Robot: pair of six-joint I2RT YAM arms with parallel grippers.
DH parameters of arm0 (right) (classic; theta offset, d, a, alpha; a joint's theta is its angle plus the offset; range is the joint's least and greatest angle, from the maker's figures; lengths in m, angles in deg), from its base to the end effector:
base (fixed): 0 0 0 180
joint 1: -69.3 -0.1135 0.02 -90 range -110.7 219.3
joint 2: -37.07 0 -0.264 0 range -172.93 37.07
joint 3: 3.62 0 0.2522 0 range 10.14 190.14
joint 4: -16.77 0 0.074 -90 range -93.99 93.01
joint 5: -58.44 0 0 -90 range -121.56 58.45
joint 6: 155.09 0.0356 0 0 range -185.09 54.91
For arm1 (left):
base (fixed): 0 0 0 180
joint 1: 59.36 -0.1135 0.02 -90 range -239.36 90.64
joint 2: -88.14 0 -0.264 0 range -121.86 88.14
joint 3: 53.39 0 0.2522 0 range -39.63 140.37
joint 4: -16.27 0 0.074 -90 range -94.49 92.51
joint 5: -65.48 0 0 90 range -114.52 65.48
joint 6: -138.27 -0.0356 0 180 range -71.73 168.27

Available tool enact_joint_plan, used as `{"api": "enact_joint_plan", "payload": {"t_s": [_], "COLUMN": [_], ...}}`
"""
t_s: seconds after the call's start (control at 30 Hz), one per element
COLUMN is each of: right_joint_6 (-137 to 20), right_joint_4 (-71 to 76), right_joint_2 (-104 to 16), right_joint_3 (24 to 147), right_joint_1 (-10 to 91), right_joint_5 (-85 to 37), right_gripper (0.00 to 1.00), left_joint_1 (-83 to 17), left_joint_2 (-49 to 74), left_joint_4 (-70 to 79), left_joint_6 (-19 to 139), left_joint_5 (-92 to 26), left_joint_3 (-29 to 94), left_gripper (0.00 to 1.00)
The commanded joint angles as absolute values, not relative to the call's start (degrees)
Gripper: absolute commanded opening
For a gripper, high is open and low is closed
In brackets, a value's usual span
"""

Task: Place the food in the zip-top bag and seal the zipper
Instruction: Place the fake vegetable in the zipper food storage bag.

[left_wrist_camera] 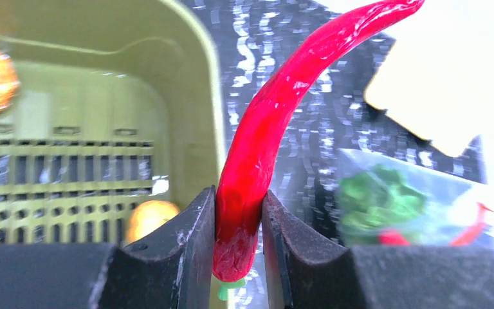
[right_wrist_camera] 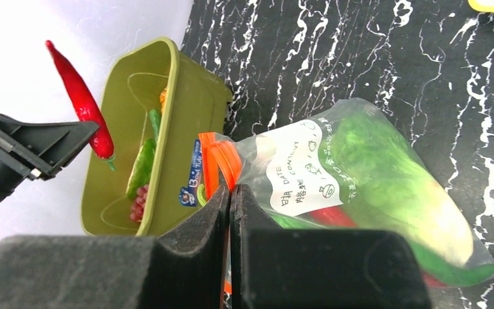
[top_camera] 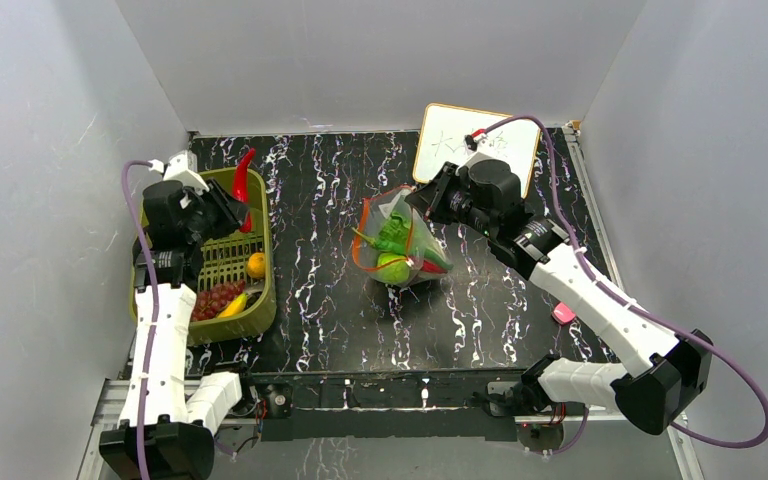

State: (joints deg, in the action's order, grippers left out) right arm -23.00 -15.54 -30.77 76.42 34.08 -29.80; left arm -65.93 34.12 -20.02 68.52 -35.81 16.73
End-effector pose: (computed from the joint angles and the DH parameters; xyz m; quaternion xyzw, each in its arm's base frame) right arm 0.2198 0.1565 0.3736 0.0403 0.8187 0.3676 0.4394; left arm 0.2088 0.0170 0.3595 -0.1345 0.8069 -0.1479 0.5558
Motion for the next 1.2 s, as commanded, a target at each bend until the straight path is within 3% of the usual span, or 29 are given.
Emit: {"api": "enact_joint_plan", "payload": {"t_s": [0.0,0.2,0.4,0.77,1.17], "right_joint_6": [-18.33,-13.74,-10.25,-5.84,-3.14], "right_joint_4": [-7.66,-5.88,-3.63,0.45,4.06], "right_joint_2": [-30.31,-31.0,-32.16,-31.79,-30.9], "right_joint_3": [78.7,79.76,80.43,78.9,76.35], "right_joint_1": [34.1,34.08,34.1,34.07,34.1], "right_joint_5": [-29.34,-29.65,-29.89,-29.48,-24.72], "right_gripper": [0.0,0.0,0.0,0.0,0.0], "left_joint_1": [-65.81,-63.89,-61.64,-47.65,-36.53], "left_joint_2": [35.22,36.1,36.96,33.57,24.39], "left_joint_4": [-19.33,-16.0,-3.27,16.83,22.68], "left_joint_6": [75.84,82.37,95.58,106.17,105.27], "left_joint_5": [-52.09,-63.54,-71.29,-66.6,-59.19], "left_joint_3": [20.77,20.59,14.85,6.09,3.52], "left_gripper": [0.0,0.0,0.0,0.0,0.0]}}
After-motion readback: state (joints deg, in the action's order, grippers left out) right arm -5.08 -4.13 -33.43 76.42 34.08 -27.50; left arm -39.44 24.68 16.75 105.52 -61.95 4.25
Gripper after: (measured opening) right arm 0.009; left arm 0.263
